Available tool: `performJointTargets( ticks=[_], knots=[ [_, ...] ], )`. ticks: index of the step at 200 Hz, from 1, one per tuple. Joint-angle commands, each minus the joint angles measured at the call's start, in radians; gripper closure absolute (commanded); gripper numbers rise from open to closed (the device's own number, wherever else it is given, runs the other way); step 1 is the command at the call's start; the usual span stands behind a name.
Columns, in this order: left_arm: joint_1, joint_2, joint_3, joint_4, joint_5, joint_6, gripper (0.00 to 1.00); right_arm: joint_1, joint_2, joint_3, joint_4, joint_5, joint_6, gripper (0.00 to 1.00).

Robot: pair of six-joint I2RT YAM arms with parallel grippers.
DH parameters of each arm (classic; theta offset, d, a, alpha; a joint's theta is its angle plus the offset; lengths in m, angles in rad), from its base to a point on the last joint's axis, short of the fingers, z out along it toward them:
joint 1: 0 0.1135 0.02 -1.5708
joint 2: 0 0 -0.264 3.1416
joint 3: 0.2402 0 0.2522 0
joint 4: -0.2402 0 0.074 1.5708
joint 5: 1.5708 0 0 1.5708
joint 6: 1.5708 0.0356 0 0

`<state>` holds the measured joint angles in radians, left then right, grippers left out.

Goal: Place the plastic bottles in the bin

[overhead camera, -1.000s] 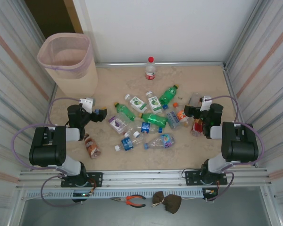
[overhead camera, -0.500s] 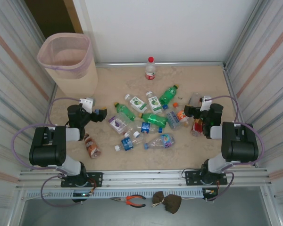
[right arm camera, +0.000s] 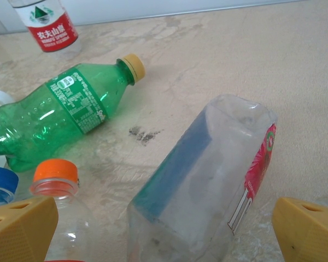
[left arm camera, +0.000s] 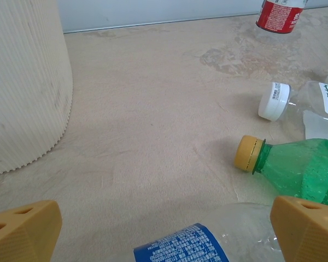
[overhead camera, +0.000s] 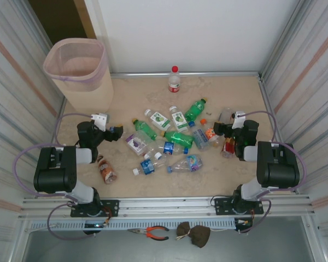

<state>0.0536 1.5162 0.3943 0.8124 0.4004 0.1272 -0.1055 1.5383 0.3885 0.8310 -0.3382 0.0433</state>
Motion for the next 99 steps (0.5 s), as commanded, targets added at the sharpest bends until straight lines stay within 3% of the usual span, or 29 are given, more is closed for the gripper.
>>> performJointTargets(
  ticks=[1, 55, 77, 99],
  knots=[
    [0.008, -0.013, -0.003, 0.024, -0.003, -0.013, 0.01, -0.004, -0.012, -0.007, 0.007, -0.008, -0.012, 0.01],
    [0.006, -0.091, -0.001, -0.046, -0.052, -0.028, 0.01, 0.036, -0.061, -0.019, -0.014, 0.09, -0.024, 0.01],
    [-0.002, -0.164, 0.046, -0.185, -0.065, -0.026, 0.02, 0.042, -0.12, 0.043, -0.18, 0.082, -0.034, 0.01],
    [-0.031, -0.212, 0.063, -0.253, -0.118, -0.006, 0.02, 0.055, -0.153, 0.063, -0.236, 0.108, -0.039, 0.01]
  ],
)
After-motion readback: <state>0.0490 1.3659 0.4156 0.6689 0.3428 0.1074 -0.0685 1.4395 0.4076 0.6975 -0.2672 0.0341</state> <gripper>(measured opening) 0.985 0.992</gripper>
